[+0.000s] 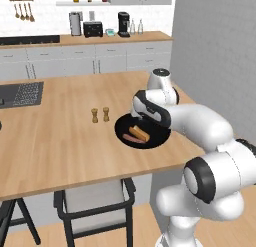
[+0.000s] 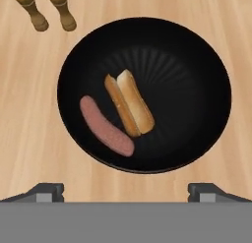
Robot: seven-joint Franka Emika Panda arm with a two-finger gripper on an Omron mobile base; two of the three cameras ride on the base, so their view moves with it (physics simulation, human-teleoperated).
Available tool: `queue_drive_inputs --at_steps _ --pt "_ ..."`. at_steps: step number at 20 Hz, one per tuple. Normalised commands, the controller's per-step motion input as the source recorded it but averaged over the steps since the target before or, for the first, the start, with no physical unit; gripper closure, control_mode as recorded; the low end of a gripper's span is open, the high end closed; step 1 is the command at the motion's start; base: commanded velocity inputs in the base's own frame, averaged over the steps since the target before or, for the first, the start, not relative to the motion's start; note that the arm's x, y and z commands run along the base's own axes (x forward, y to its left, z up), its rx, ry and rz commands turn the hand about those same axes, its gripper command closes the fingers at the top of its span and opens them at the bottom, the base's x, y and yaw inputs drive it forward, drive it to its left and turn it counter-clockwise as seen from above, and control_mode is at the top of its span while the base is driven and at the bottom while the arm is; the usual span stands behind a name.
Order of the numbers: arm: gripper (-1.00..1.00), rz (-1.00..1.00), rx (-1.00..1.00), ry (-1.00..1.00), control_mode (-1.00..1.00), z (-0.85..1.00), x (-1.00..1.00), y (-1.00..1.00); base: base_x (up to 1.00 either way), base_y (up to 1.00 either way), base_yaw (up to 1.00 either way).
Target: Place one bun and one sausage from the bowl on each plate.
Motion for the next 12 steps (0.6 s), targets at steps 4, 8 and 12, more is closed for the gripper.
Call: queue_drive_inputs --at_steps 4,8,12 --pt "-1.00 0.00 -0.01 0.00 -1.00 -0.32 0.34 0.20 0.00 0.00 0.00" --pt "-1.00 0.00 0.00 0.00 -1.00 -0.35 0.27 0.02 0.00 0.00 0.00" --pt "-1.00 0.00 0.00 0.00 -1.00 -0.49 0.11 0.00 0.00 0.00 0.00"
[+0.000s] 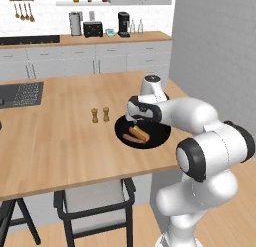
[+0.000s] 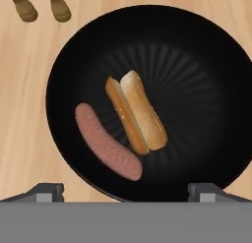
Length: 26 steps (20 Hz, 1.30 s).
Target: Place one bun and one sausage from the bowl on each plate.
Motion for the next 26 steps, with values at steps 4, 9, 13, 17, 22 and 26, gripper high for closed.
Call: queue_drive_inputs --at_steps 4,9,13,17,22,26 --pt "-1.00 0.00 -0.01 0.00 -1.00 -0.58 0.07 0.00 0.00 0.00 0.00" --pt "-1.00 0.00 0.00 0.00 -1.00 -0.45 0.26 0.00 0.00 0.00 0.00" --pt "-1.00 0.00 0.00 0.00 -1.00 -0.37 0.34 -0.01 0.00 0.00 0.00" --pt "-1.00 0.00 0.00 0.00 -1.00 -0.34 0.29 0.00 0.00 0.00 0.00" --pt "-1.00 0.00 0.00 0.00 -1.00 -0.23 0.32 0.00 0.00 0.00 0.00" --pt "-1.00 0.00 0.00 0.00 -1.00 -0.20 0.21 0.00 0.00 0.00 0.00"
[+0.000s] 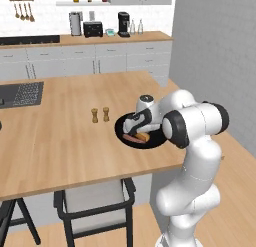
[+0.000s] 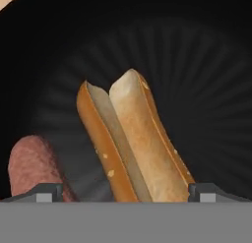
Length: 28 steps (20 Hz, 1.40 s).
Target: Place one bun and one sausage from the bowl on each plate.
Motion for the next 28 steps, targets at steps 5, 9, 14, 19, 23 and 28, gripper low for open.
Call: queue_drive_inputs --at_steps 5,9,14,19,23,28 --pt "-1.00 0.00 0.00 0.00 -1.00 -0.22 0.17 0.00 0.00 0.00 0.00" --pt "-1.00 0.00 0.00 0.00 -1.00 -0.18 0.14 0.00 0.00 0.00 0.00" --pt "-1.00 0.00 0.00 0.00 -1.00 -0.15 0.11 0.00 0.00 0.00 0.00" --pt "-1.00 0.00 0.00 -0.01 -1.00 -0.14 0.14 -0.01 0.00 0.00 0.00" --pt "-1.00 0.00 0.00 0.00 -1.00 0.00 0.00 0.00 0.00 0.00 0.00" --pt "1.00 0.00 0.00 0.00 -1.00 0.00 0.00 0.00 0.00 0.00 0.00"
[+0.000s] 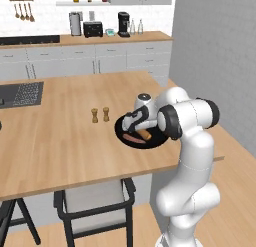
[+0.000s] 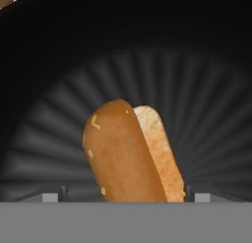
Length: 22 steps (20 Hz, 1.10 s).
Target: Place one bun and one sausage from the bowl on each plate.
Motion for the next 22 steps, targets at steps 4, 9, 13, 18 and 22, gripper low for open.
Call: queue_drive_inputs --at_steps 4,9,13,18,22 --pt "1.00 0.00 0.00 0.00 -1.00 0.00 0.00 0.00 0.00 0.00 0.00" --pt "1.00 0.00 0.00 0.00 -1.00 0.00 0.00 0.00 0.00 0.00 0.00" --pt "1.00 -0.01 0.00 0.00 -1.00 0.14 -0.11 0.00 0.00 0.00 0.00" --pt "1.00 0.00 0.00 -0.07 -1.00 0.86 -0.60 -0.04 0.00 0.00 0.00" --pt "1.00 -0.06 0.00 0.00 -1.00 0.84 -0.84 -0.27 0.00 0.00 0.00"
